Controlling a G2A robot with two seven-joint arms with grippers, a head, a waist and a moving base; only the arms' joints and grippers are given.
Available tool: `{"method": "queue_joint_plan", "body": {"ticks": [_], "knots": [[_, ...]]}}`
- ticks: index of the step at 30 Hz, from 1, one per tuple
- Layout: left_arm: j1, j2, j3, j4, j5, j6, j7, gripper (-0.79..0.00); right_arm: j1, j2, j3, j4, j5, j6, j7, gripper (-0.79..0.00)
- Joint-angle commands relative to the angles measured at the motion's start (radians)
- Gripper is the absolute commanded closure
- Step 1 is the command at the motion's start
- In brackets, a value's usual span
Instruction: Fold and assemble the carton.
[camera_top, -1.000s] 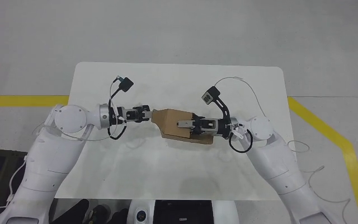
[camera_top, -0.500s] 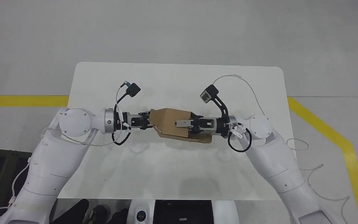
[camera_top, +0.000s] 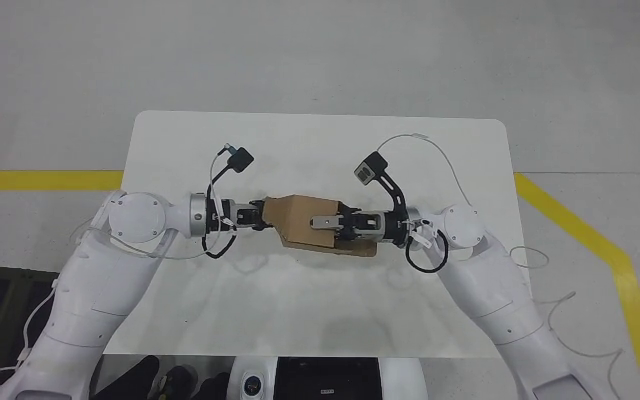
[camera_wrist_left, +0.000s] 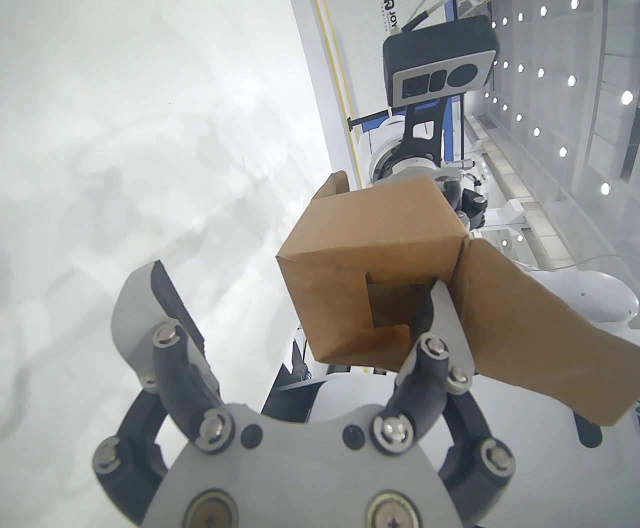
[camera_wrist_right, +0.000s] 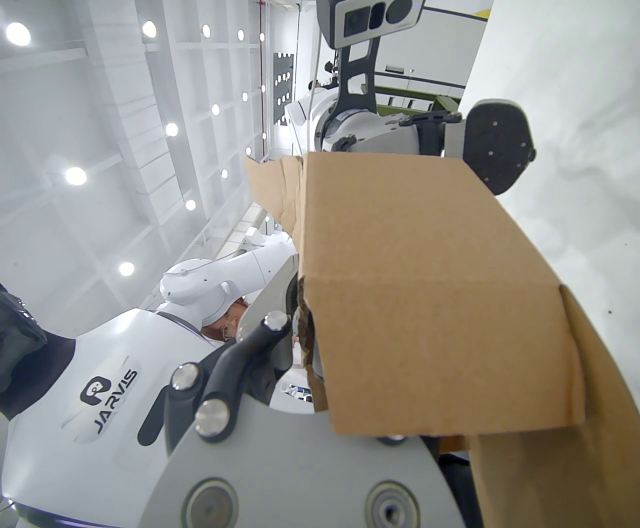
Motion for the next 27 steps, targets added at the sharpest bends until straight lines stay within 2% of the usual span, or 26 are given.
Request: {"method": "queue_joint_plan", "body": {"ticks": [1,9,21,27], "knots": [[-0.001,-0.001,0.003,-0.002,-0.002,0.000,0.004,-0.785,0.001,-0.001,-0.003,-0.001,0.000,0.001,0.000,0.000],[-0.004,-0.001,0.007,-0.003,-0.012,0.002,0.005,-0.785,-0.002,-0.002,0.000,0.006,0.000,-0.003,-0.006,0.000],[0.006,0.015,-0.063,0.053,0.016,0.001,0.000,-0.785,-0.033,0.014,0.056,-0.007,-0.017,0.010,-0.005,0.000],[0.020,0.018,-0.074,0.041,0.007,0.000,-0.005,-0.785,-0.042,0.017,0.066,-0.018,-0.023,0.016,-0.011,0.000]]}}
